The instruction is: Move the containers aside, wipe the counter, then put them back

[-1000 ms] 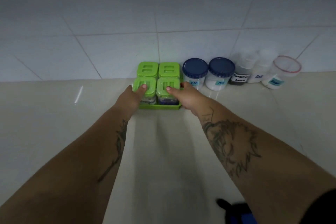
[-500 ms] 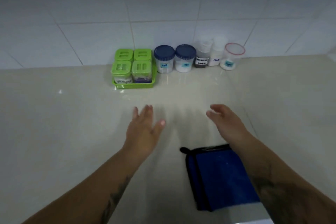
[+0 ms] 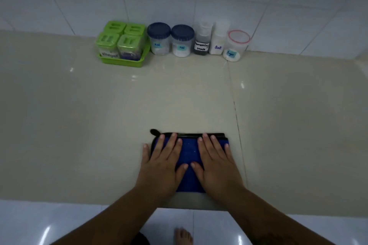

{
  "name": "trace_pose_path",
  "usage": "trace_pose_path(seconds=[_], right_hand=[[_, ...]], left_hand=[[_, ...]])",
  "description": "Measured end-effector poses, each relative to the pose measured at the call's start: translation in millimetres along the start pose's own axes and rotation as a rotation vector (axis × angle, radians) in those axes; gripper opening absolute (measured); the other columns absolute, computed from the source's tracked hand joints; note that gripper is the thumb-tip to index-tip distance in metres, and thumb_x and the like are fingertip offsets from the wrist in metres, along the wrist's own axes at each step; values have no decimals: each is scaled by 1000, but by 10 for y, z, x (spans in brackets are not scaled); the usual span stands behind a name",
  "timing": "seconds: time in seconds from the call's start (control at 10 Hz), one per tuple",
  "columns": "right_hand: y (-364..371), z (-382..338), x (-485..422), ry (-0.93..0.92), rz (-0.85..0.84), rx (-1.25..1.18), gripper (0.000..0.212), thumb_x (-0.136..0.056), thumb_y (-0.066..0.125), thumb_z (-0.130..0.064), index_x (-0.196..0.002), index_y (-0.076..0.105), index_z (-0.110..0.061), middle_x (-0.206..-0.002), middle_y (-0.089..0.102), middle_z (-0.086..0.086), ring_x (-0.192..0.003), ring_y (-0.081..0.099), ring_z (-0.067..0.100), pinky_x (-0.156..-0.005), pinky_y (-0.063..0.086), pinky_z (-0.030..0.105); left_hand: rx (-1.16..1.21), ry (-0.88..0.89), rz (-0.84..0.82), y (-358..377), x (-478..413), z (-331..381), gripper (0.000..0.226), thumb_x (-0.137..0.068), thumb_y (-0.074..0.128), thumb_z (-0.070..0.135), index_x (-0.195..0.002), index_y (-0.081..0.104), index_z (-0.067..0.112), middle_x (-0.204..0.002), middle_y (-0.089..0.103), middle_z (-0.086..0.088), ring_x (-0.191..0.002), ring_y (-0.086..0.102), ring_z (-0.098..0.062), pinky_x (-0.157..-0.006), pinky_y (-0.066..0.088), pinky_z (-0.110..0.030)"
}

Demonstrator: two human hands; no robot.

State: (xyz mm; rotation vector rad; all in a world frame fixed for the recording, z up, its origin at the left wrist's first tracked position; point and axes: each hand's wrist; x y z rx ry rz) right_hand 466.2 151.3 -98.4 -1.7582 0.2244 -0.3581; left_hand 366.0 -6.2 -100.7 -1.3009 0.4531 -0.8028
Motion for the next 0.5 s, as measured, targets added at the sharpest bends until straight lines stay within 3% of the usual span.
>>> trace_pose_path(seconds=[0.1, 0.2, 0.3, 0.4, 0.5], right_hand=[[31, -1, 6, -7, 19, 4, 70, -95, 23, -56, -152, 18, -16, -160, 16, 1, -147, 8, 17, -115, -6, 38], [17, 5, -9, -20, 8, -1, 73, -92, 14, -57, -154, 8, -18, -161, 2, -1, -148, -2, 16, -117, -9, 39], [-26, -3, -28, -20, -72, 20, 75, -88, 3, -59, -152, -10, -22, -159, -16, -4, -143, -21, 12, -114, -16, 40], [-155, -6, -54, -6, -221, -3, 71, -95, 9, -59, -149, -19, -24, -157, -27, -6, -141, -27, 10, -114, -19, 40], [-370, -6, -66, -10, -333, -61, 79, -95, 20, -63, -149, -20, -22, -155, -31, -4, -143, -26, 14, -116, -15, 43]], left_hand=[[-39, 19, 28, 45, -5, 5, 67, -94, 23, 57, -150, 28, 21, -158, 20, 1, -147, 13, -25, -114, 10, -55], [-69, 10, 38, 35, -20, 39, 67, -95, 22, 56, -150, 27, 20, -158, 19, 0, -147, 13, -27, -114, 6, -51], [-105, -4, 21, 37, -11, 37, 68, -95, 19, 57, -150, 28, 18, -158, 20, -1, -146, 16, -28, -116, 5, -49], [-128, -12, -79, -66, 0, 87, 76, -92, 5, 64, -150, 26, 20, -158, 14, 0, -145, 22, -28, -115, 2, -49], [-159, -53, -147, -230, -47, 42, 97, -71, -13, 77, -153, -5, 24, -159, -15, 3, -148, -8, -21, -115, -11, -48]])
Point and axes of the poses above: each hand's wrist, its own x-axis away from the middle knuckle, its own y-axis out of the palm, z = x × y
